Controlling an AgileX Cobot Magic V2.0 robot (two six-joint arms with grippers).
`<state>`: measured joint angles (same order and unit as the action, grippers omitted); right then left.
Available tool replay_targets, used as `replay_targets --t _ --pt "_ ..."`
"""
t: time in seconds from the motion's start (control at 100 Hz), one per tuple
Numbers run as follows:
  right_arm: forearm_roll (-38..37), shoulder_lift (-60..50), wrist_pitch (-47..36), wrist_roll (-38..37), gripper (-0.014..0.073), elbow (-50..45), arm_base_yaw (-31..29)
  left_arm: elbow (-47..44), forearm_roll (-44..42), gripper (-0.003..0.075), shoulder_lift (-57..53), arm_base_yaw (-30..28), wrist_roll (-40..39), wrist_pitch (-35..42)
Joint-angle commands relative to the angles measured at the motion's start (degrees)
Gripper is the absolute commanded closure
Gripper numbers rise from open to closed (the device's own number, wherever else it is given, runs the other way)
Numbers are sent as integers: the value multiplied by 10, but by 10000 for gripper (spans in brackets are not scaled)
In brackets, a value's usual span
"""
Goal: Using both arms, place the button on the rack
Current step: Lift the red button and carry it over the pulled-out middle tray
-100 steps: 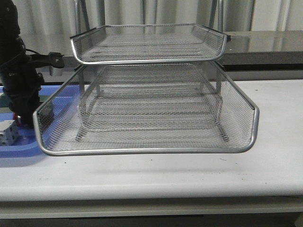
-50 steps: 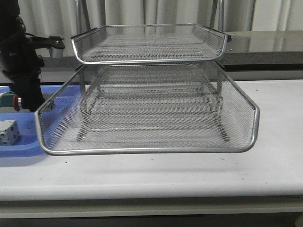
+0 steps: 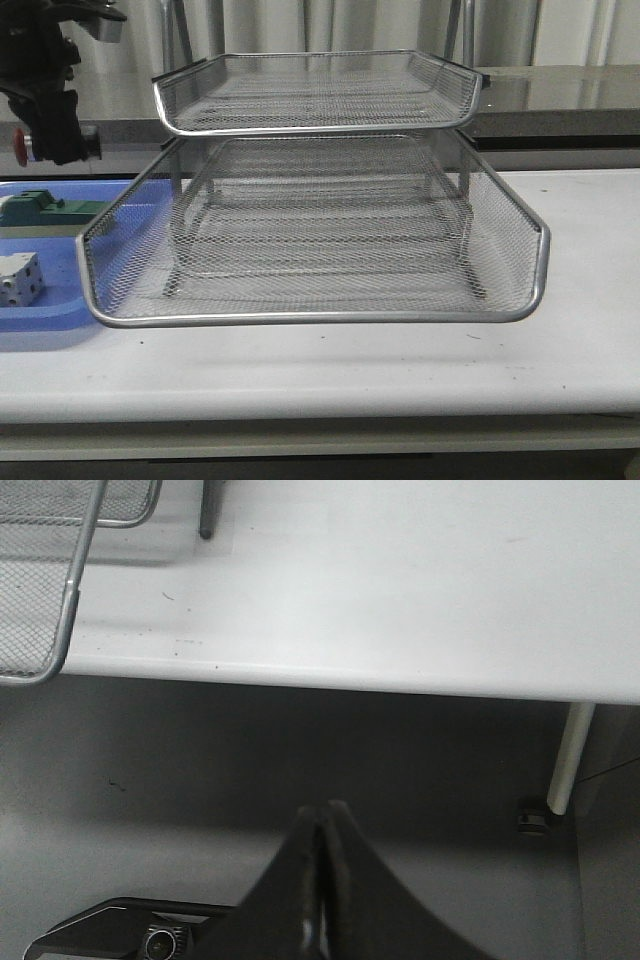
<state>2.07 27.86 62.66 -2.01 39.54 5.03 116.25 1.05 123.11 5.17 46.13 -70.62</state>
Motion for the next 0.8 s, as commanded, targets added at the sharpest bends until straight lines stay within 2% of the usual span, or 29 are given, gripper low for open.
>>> replay_targets --t 0.0,0.2,0.39,0.62,0.79 --pt "-5 3 -27 0 662 19 0 16 -10 741 -60 2 -31 -20" --pt "-5 3 -27 0 662 19 0 -7 2 741 -106 2 -63 -20" --pt "-5 3 -27 0 662 19 0 -71 6 741 -169 2 -70 -20" --pt "-5 3 -27 0 662 19 0 -154 65 741 -259 2 -69 -20" --pt "-5 3 -26 0 662 19 0 -194 79 741 -310 33 -68 -20"
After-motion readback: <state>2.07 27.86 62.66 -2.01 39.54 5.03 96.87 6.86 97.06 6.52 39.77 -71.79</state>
